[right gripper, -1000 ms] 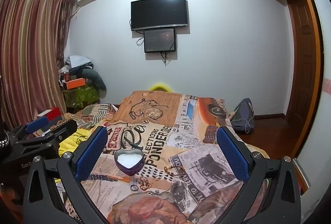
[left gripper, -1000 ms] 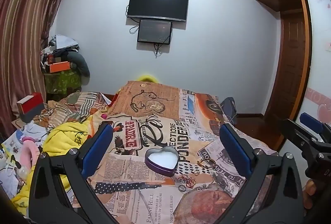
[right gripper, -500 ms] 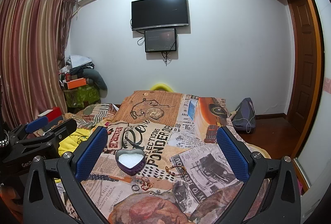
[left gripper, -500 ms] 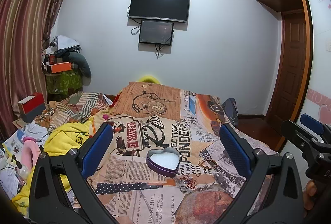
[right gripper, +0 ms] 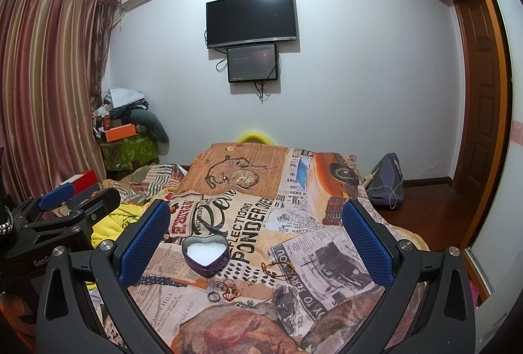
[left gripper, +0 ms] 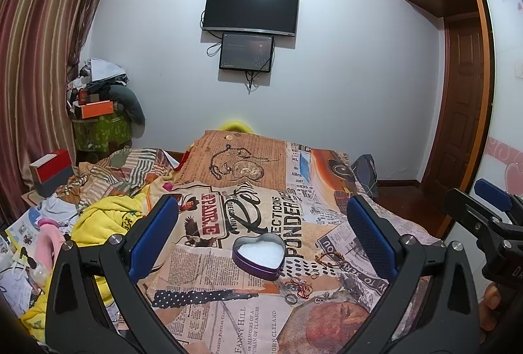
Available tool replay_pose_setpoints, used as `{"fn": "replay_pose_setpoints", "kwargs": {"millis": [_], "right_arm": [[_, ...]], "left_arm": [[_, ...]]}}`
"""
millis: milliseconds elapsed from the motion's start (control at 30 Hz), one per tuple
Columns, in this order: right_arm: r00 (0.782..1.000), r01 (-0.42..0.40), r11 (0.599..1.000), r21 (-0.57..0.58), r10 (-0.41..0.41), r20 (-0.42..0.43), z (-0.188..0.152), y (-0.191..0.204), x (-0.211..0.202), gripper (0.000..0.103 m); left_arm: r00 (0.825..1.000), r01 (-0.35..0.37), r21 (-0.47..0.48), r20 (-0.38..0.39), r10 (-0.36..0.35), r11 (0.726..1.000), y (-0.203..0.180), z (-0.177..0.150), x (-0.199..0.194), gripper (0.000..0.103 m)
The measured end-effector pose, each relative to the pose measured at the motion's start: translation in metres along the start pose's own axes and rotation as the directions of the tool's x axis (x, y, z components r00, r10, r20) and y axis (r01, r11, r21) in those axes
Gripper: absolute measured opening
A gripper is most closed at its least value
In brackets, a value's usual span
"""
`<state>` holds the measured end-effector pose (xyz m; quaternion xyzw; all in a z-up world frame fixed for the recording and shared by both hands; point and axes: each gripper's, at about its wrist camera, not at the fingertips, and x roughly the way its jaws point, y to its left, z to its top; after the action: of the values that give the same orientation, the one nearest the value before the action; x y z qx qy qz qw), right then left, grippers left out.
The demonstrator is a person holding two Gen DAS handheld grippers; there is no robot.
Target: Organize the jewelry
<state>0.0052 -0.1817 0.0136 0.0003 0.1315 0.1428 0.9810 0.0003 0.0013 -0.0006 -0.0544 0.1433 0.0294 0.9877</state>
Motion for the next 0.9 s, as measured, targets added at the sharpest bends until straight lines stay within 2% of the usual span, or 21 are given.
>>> {"fn": "replay_pose_setpoints", "kwargs": {"millis": [900], "right_arm": [[1.000, 0.002, 1.000, 0.010, -0.002, -0.002, 0.0003, -0.0011, -0.0006, 0.103]], "left_arm": [[1.000, 0.001, 0.004, 0.003, -0.001, 1.000, 0.0007, 0.0003, -0.0028, 0.103]]}}
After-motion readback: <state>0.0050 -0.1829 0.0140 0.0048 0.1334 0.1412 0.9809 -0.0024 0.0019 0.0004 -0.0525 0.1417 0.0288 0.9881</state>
